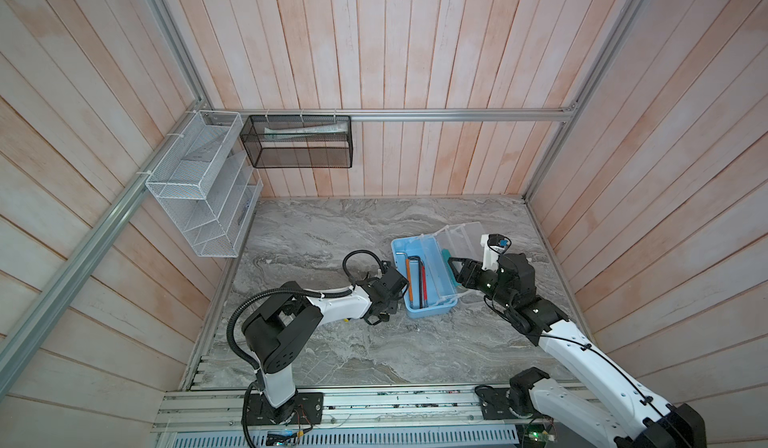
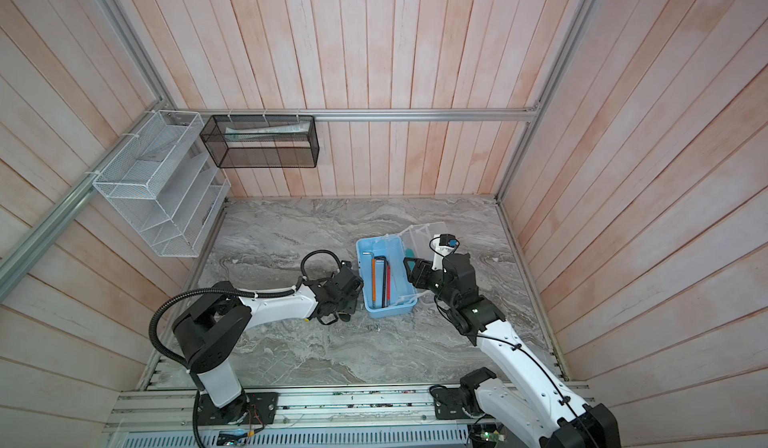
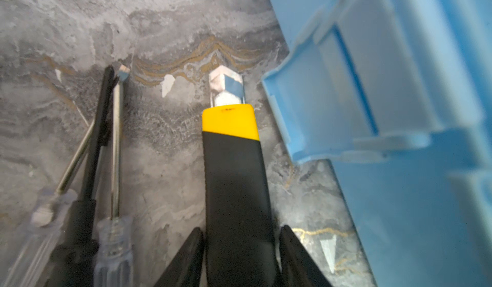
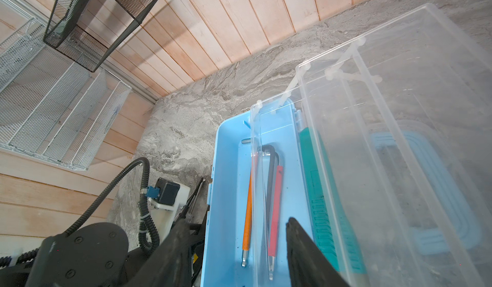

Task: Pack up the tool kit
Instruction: 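Lift the utility knife with left gripper and carry it over the box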

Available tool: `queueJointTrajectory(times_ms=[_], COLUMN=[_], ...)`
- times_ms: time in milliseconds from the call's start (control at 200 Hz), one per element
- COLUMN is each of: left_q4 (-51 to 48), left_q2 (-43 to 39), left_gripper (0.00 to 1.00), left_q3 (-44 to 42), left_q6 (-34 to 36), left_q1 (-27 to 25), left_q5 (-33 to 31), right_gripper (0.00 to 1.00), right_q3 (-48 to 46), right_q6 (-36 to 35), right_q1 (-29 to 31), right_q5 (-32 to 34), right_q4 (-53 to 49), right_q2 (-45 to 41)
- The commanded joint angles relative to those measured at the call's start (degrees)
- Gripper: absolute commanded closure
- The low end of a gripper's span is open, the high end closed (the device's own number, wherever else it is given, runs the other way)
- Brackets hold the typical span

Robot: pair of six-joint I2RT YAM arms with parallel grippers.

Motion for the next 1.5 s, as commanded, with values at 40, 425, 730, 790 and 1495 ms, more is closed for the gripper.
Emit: queueJointTrajectory(times_ms=[40,425,730,790,1495], left_q4=[-2.4,-4.5,-9.5,-10.3,5.9], left_q2=[0.0,-6.3,-13.4,-15.1,-12.6], left_gripper=[0.56,0.60,0.62,0.62,0.62], left_q3=[-0.2,-0.3,-1.5,-1.7,12.8], left_q6=[-0.4,1.4,1.2,1.2,-1.4], left_q1=[-0.3,0.0,0.6,0.7,0.4], left_q5=[-0.8,-0.7,-2.7,-2.7,12.9], right_gripper=[0.42,0.43,0.43,0.43,0.43], right_q3=[-1.0,-1.1,-0.7,-0.6,-0.3], right_q6=[0.0,0.4,0.6,0.6,-0.2], right_q1=[0.3,0.3,0.4,0.3,0.3], right_q5=[-0.7,-1.4,-1.8,-1.8,1.8], right_q4=[1.5,2.8,3.2,3.3,2.5], right_q2=[-0.2,1.0,1.6,1.7,-1.1])
